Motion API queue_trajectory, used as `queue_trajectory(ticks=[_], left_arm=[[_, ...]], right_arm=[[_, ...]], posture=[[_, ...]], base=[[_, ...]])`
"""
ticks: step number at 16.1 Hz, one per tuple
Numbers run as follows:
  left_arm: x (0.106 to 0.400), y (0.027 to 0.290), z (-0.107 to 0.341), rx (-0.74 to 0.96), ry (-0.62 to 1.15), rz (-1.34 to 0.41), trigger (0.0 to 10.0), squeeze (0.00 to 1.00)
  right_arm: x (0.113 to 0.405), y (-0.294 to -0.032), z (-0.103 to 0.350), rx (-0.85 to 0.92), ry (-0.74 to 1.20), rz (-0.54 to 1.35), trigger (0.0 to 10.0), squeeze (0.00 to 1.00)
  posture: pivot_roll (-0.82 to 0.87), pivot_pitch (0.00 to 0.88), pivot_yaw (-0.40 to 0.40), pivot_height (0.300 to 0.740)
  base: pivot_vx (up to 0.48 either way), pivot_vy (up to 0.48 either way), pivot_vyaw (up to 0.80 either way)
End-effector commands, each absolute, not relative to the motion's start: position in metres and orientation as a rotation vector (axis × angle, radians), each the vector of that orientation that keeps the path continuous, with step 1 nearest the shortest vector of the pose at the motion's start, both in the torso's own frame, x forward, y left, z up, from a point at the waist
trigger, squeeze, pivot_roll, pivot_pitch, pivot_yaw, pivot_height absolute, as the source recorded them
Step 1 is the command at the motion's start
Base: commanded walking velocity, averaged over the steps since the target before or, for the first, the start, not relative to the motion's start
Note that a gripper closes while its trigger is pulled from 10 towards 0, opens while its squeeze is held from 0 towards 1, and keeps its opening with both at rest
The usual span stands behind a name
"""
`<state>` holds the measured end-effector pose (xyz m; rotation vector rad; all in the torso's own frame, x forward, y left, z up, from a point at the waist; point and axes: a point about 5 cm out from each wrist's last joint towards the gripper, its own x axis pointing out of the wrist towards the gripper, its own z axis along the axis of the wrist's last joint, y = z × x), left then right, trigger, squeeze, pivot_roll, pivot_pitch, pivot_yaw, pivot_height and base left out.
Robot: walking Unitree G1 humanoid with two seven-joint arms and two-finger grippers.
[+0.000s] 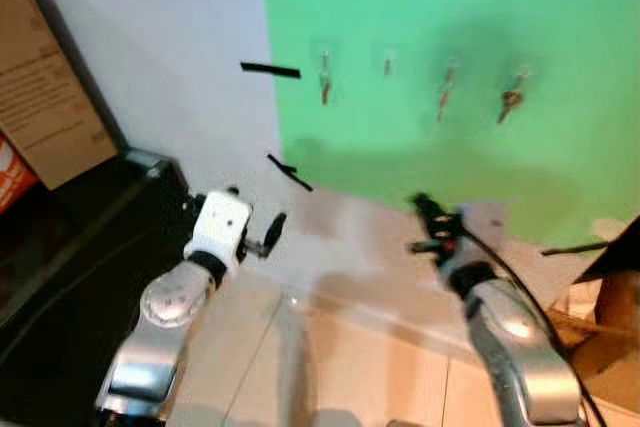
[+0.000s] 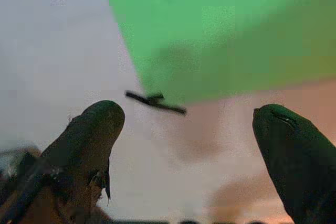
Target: Hang keys on a hook
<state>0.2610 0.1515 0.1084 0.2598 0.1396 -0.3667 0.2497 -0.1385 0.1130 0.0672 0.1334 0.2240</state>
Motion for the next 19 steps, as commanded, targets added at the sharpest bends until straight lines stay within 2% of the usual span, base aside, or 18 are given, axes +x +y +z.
queue_trajectory(ticks=[1,6,19], left_arm=[[0.26,0.149,0.111,0.27,0.139,-0.396,10.0,0.11],[0.256,0.152,0.115,0.298,0.133,-0.422,10.0,0.12],[0.259,0.15,0.119,0.296,0.117,-0.444,10.0,0.13]], right_arm=[[0.253,-0.138,0.12,0.079,0.113,0.242,10.0,0.0],[0.26,-0.127,0.127,0.109,0.089,0.295,10.0,0.0],[0.265,-0.125,0.135,0.13,0.049,0.302,10.0,0.0]], posture=[[-0.06,0.0,0.055,0.74],[-0.05,0.0,0.04,0.74],[-0.04,0.0,0.038,0.74]], base=[[0.0,0.0,0.0],[0.148,0.0,0.0],[0.315,0.0,0.0]])
